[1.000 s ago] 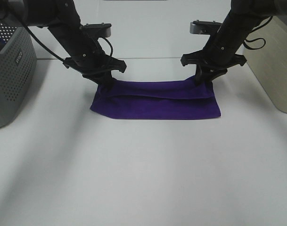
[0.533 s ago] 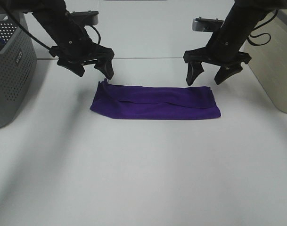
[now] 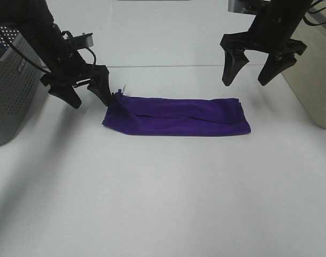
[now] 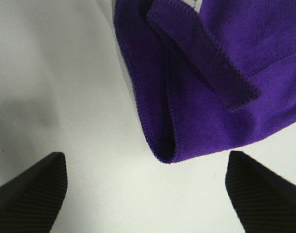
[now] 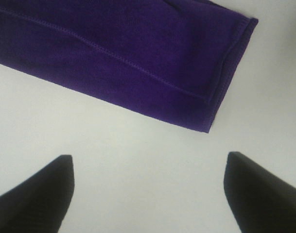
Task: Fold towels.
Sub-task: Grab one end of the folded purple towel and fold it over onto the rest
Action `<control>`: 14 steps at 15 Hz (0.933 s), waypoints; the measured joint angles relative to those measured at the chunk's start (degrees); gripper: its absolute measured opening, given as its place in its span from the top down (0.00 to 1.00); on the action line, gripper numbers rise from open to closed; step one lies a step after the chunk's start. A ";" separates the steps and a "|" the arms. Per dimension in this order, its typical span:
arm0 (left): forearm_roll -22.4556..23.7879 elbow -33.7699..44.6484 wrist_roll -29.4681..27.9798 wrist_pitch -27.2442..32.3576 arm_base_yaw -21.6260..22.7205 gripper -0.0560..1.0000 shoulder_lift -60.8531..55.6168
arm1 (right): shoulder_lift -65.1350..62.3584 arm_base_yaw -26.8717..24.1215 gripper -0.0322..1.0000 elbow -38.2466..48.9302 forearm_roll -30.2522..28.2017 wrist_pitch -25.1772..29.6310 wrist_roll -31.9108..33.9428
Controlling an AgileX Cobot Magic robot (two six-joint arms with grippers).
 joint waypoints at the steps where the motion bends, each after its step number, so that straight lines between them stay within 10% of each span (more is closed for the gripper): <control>1: -0.69 0.00 0.52 0.00 0.11 0.18 0.63 | 0.00 0.00 0.17 0.00 0.00 0.34 0.00; 14: -18.96 -0.69 3.27 -2.12 0.23 0.18 7.45 | -0.17 0.00 0.17 0.00 1.20 1.20 0.11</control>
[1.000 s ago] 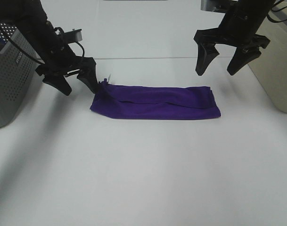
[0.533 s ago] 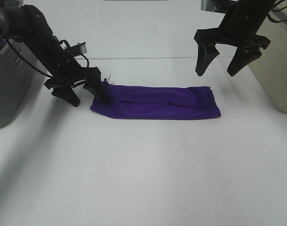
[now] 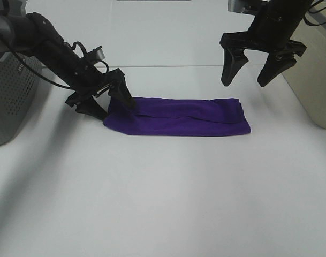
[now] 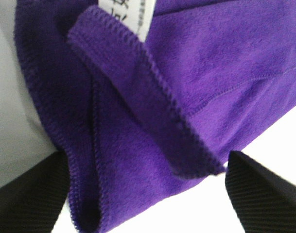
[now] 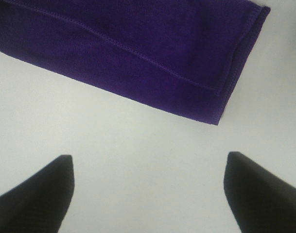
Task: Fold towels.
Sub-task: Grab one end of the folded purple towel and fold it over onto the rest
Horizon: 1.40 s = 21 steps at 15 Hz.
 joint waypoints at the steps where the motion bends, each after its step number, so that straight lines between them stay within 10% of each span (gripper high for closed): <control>1: -2.01 -0.17 0.00 -0.34 -0.06 0.19 0.40 | 0.00 0.00 0.17 0.00 0.17 0.00 0.00; 7: -1.09 -3.78 -1.55 -2.69 -2.58 0.38 2.69 | 0.00 0.00 0.17 0.00 0.34 0.06 0.00; 9: 4.30 -7.28 -3.04 -2.69 -2.86 0.86 4.30 | 0.00 0.00 0.17 0.00 0.34 0.06 0.00; 13: 6.76 -10.89 -3.04 0.74 -2.86 0.92 4.35 | 0.00 0.00 0.17 0.00 0.92 0.06 0.00; 17: 22.63 -17.42 -5.16 7.68 -1.95 0.92 1.32 | 0.00 0.00 0.17 0.00 2.46 0.06 0.00; 21: 19.08 -19.60 -3.67 7.73 -2.58 0.92 -0.17 | -0.06 0.00 0.17 0.00 3.21 0.06 0.00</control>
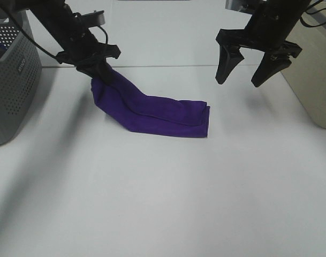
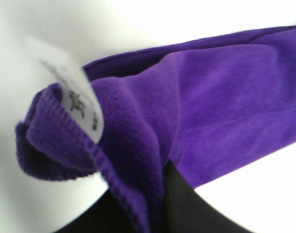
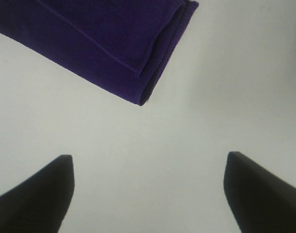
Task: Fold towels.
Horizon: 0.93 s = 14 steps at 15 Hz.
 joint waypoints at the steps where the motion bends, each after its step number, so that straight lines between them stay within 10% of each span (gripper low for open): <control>1: -1.95 -0.40 1.72 0.00 -2.81 0.92 -0.06 | -0.11 0.00 0.17 0.00 0.00 0.00 0.00; 9: -4.13 -0.40 -0.69 -2.52 -13.35 0.90 2.46 | -6.13 0.00 0.17 0.00 -0.23 0.00 0.00; 14: -15.87 -0.40 -1.26 -10.49 -17.42 0.31 2.75 | -8.59 0.00 0.17 0.00 -0.29 0.06 0.00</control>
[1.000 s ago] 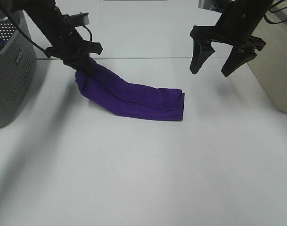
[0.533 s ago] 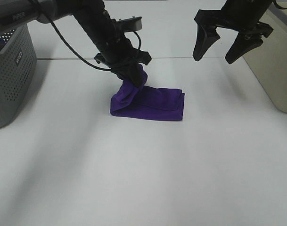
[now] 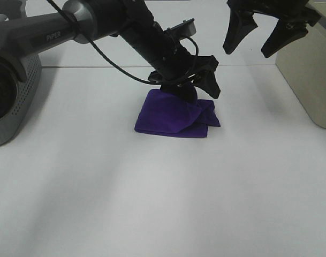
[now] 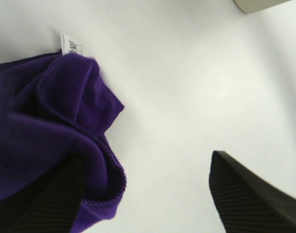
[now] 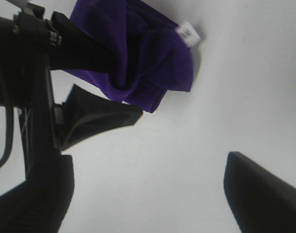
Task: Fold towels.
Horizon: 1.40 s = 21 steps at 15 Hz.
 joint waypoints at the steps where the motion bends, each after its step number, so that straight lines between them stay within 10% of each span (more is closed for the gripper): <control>1: -0.40 0.00 0.17 0.74 -0.17 0.29 0.00 | -0.92 0.00 0.17 0.00 -0.06 0.00 0.00; 8: -0.57 0.00 4.93 -0.23 0.92 0.28 -2.52 | -2.92 0.00 0.17 0.00 -0.11 0.06 0.00; 14: 31.00 0.00 -13.35 10.54 8.65 0.28 -14.84 | -8.25 0.00 0.17 0.11 -9.34 0.11 4.47; 21: 34.66 12.20 -14.27 10.66 22.35 0.28 -31.11 | -26.87 -3.95 0.17 12.49 -14.61 0.17 7.45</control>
